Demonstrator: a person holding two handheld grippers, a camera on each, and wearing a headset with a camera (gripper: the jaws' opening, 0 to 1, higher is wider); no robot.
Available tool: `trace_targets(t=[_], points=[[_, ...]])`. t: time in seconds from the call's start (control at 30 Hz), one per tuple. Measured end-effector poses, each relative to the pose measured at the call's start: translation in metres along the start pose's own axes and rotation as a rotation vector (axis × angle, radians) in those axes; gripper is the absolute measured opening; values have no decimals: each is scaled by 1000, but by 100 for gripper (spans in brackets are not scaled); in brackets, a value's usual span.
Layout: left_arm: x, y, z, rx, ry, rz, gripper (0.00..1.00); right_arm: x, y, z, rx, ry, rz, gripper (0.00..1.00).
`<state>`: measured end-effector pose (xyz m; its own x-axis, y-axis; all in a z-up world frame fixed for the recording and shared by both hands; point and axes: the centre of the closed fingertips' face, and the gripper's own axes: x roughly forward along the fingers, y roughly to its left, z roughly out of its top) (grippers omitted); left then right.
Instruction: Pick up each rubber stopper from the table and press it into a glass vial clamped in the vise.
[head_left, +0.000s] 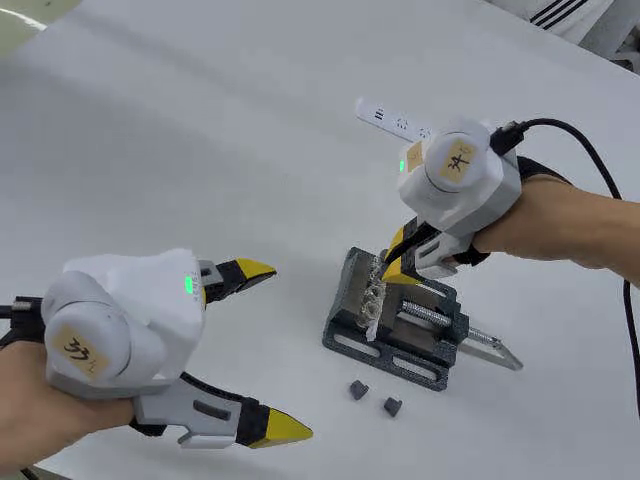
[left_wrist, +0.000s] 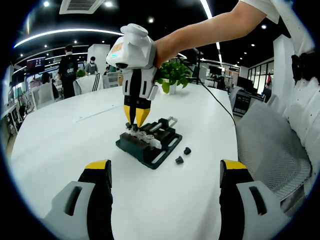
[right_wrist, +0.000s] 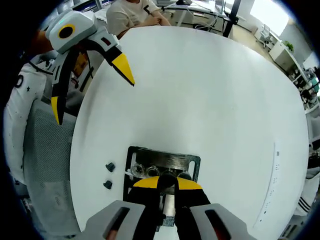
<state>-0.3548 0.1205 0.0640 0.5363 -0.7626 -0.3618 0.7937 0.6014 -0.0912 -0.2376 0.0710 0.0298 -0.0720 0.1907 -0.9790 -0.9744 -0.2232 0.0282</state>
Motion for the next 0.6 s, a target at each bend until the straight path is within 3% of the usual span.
trace_targets(t=[0.6], points=[[-1, -1, 1, -7, -4, 0, 88, 1, 0, -1, 3, 35, 16, 5]])
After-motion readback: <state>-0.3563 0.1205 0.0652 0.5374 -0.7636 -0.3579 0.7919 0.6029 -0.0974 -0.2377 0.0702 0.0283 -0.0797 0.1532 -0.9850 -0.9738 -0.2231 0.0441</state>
